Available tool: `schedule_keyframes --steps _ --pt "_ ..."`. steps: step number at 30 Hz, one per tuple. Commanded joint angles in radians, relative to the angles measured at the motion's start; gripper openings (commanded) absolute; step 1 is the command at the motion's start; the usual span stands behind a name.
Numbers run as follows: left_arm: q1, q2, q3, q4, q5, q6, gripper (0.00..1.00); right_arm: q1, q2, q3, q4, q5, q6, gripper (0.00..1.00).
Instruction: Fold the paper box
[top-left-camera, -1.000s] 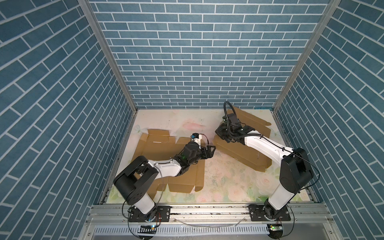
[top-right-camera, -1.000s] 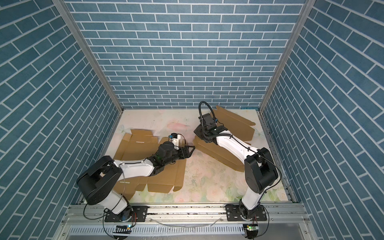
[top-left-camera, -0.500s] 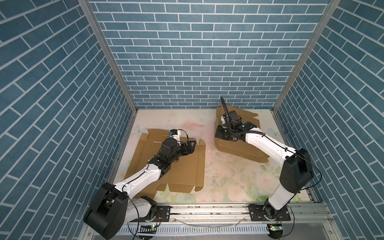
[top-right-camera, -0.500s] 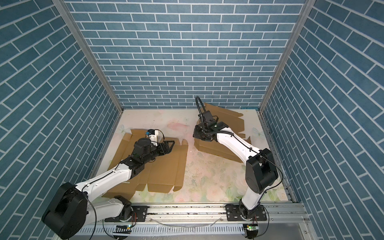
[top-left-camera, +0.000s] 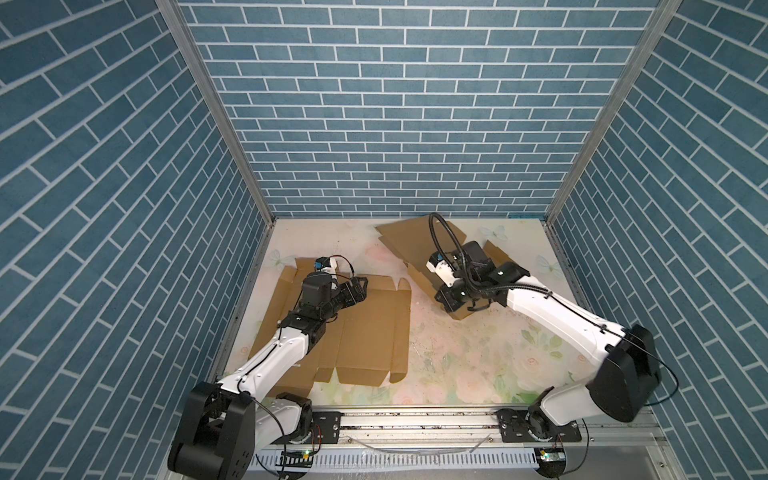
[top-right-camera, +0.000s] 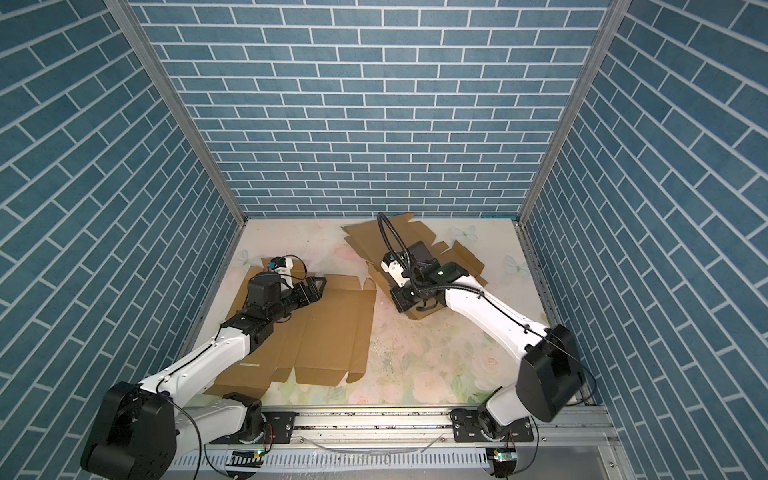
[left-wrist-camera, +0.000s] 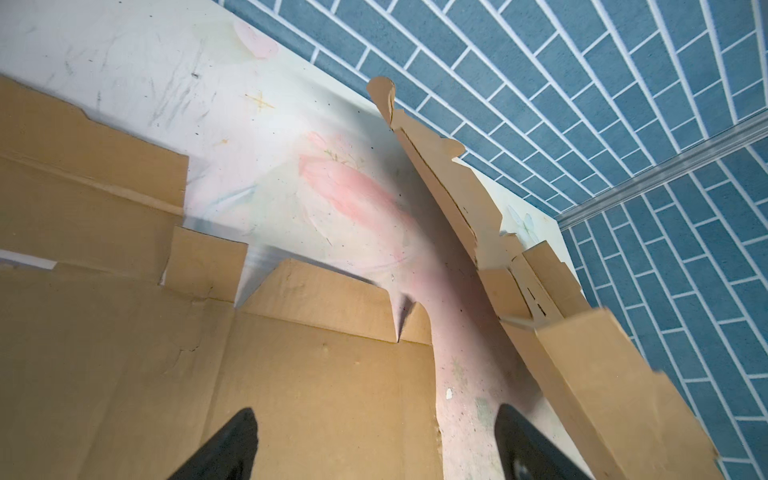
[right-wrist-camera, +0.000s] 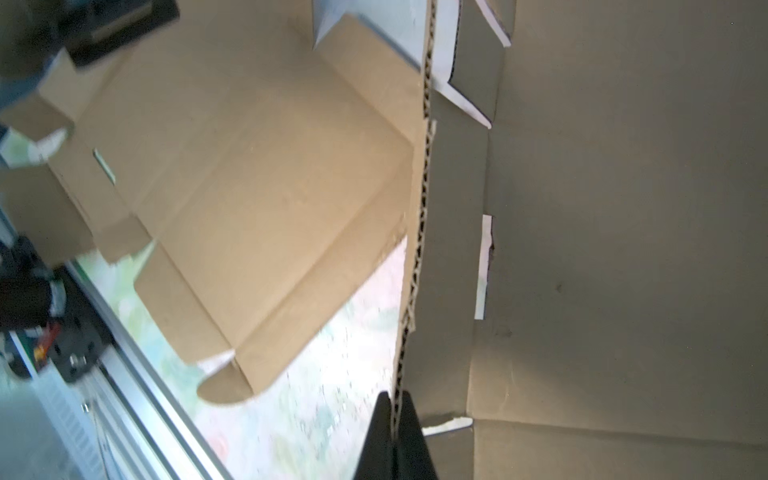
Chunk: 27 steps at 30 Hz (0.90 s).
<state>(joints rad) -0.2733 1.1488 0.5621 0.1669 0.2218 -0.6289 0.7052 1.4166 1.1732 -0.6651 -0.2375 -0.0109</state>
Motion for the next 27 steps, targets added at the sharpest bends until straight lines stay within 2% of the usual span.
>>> schedule_keyframes --steps 1,6,10,11,12,14,16,19,22,24,25,27 --pt "0.012 -0.020 0.043 -0.051 -0.027 0.028 0.90 0.010 -0.118 -0.137 -0.055 0.001 -0.341 0.00" --pt "0.018 -0.026 0.089 -0.106 -0.055 0.067 0.90 0.010 -0.140 -0.192 -0.092 0.130 -0.480 0.00" --pt "0.020 -0.031 0.111 -0.130 -0.061 0.090 0.90 0.010 -0.109 -0.193 -0.121 0.155 -0.518 0.03" --pt "0.020 -0.030 0.119 -0.139 -0.066 0.096 0.90 0.010 -0.107 -0.202 -0.110 0.197 -0.521 0.21" --pt "0.020 -0.029 0.125 -0.146 -0.066 0.101 0.90 0.010 -0.105 -0.209 -0.101 0.228 -0.517 0.30" --pt "0.021 -0.019 0.132 -0.165 -0.066 0.125 0.90 0.008 -0.112 -0.202 -0.094 0.257 -0.495 0.37" --pt "0.019 -0.004 0.177 -0.180 -0.059 0.151 0.90 -0.005 -0.145 -0.199 -0.067 0.228 -0.443 0.43" --pt "0.008 0.048 0.234 -0.206 -0.054 0.192 0.90 -0.047 -0.187 -0.190 -0.014 0.156 -0.331 0.48" --pt "-0.044 0.121 0.304 -0.220 -0.063 0.237 0.90 -0.132 -0.176 -0.182 0.067 0.116 -0.111 0.51" --pt "-0.093 0.189 0.361 -0.224 -0.076 0.272 0.89 -0.198 -0.139 -0.163 0.095 0.230 0.096 0.51" --pt "-0.122 0.231 0.396 -0.225 -0.081 0.288 0.90 -0.240 -0.111 -0.145 0.083 0.296 0.239 0.49" --pt "-0.170 0.322 0.469 -0.237 -0.072 0.313 0.89 -0.331 -0.049 -0.109 0.014 0.290 0.463 0.44"
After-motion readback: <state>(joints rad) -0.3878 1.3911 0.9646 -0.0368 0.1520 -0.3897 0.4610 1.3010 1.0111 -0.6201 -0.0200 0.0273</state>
